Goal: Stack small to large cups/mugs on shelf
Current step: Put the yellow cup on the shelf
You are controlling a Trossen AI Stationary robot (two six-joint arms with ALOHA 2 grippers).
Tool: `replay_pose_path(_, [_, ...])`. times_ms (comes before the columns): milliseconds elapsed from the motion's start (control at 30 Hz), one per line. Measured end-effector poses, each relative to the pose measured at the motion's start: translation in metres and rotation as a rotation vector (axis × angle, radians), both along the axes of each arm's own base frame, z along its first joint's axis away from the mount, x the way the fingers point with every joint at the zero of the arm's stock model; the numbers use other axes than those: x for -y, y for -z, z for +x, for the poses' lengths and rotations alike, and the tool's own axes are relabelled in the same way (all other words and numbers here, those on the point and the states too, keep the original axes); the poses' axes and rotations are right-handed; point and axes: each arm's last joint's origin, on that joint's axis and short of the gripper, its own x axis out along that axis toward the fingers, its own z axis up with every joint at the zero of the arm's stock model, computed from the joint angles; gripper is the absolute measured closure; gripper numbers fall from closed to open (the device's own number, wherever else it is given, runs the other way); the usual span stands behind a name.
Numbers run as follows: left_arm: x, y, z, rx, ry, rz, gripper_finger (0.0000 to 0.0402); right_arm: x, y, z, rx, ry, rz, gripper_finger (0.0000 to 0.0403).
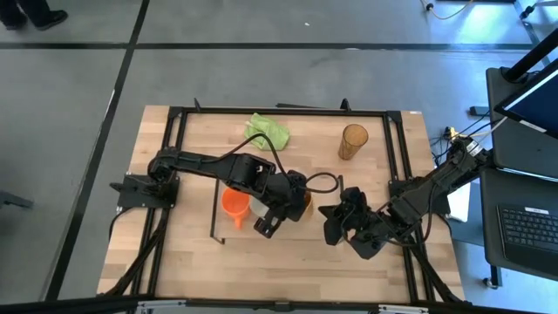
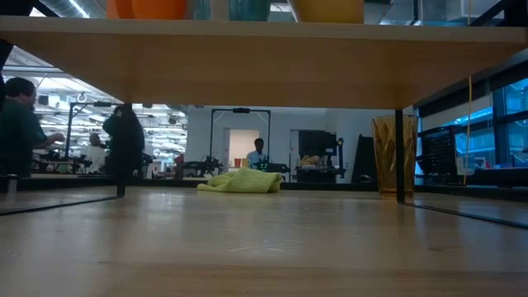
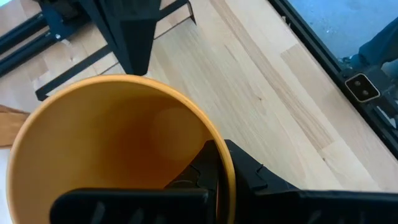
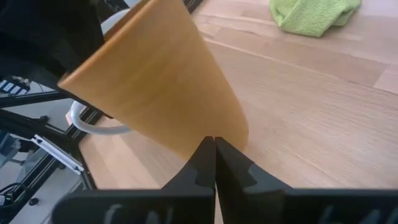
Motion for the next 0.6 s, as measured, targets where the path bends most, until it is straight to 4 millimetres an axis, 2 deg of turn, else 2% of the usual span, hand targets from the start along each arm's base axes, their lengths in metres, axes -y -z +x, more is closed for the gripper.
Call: replay_pose_path(600, [0.0013,-0.0038,0.0051,0.066,0.003,-0.013,0.0374,0.0025,0.0014,0.0014,-0.032,-0.017,0.022,0.04])
